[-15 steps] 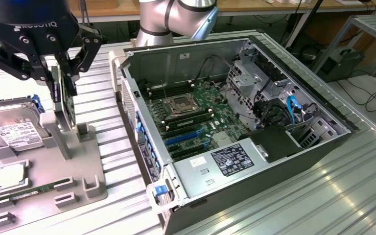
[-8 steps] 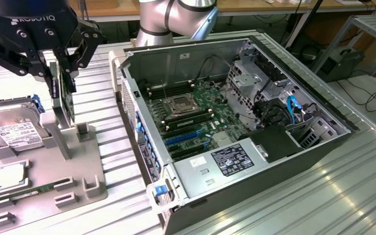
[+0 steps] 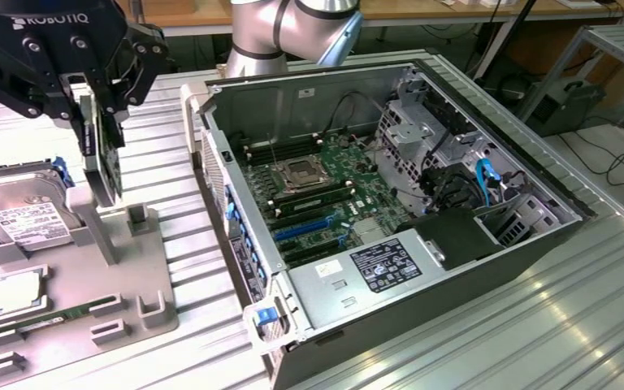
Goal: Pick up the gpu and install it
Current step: 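Pick up the gpu and move the gpu toward the slot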
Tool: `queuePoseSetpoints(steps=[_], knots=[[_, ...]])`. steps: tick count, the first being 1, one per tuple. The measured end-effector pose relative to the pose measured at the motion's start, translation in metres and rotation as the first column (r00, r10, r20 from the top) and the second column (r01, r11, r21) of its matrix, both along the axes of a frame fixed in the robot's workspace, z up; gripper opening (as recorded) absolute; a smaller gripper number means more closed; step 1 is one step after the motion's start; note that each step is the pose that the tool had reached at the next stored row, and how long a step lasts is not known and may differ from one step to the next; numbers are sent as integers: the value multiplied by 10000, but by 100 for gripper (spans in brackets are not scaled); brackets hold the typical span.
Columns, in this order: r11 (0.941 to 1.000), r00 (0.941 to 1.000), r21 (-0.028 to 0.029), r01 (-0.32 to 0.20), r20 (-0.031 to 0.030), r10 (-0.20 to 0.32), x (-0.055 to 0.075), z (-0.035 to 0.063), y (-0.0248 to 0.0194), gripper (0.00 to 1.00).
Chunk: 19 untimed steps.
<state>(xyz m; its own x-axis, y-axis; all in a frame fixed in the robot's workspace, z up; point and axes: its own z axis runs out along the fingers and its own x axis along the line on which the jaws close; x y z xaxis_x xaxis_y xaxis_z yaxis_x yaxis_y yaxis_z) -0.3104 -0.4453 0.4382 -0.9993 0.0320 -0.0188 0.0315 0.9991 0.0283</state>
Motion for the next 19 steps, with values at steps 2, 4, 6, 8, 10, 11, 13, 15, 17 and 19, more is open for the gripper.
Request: queuePoseSetpoints(steps=[2, 4, 6, 8, 10, 11, 13, 15, 17, 19], knots=[[10000, 10000, -1, 0, 0, 0, 1, 23, 0, 27], [10000, 10000, 0, 0, 0, 0, 1, 45, 0, 27], [10000, 10000, 3, 0, 1, 0, 2, 51, 0, 27], [10000, 10000, 1, 0, -1, 0, 2, 52, 0, 27], [10000, 10000, 1, 0, 0, 0, 2, 52, 0, 27], [10000, 10000, 1, 0, -1, 0, 2, 52, 0, 27], [10000, 10000, 0, -1, -2, 1, 4, 53, 0, 27], [10000, 10000, 1, -1, -2, 1, 11, 52, 0, 27], [10000, 10000, 0, 0, 0, 0, 23, 52, 0, 27], [10000, 10000, 0, 0, -1, 0, 40, 52, 0, 27]])
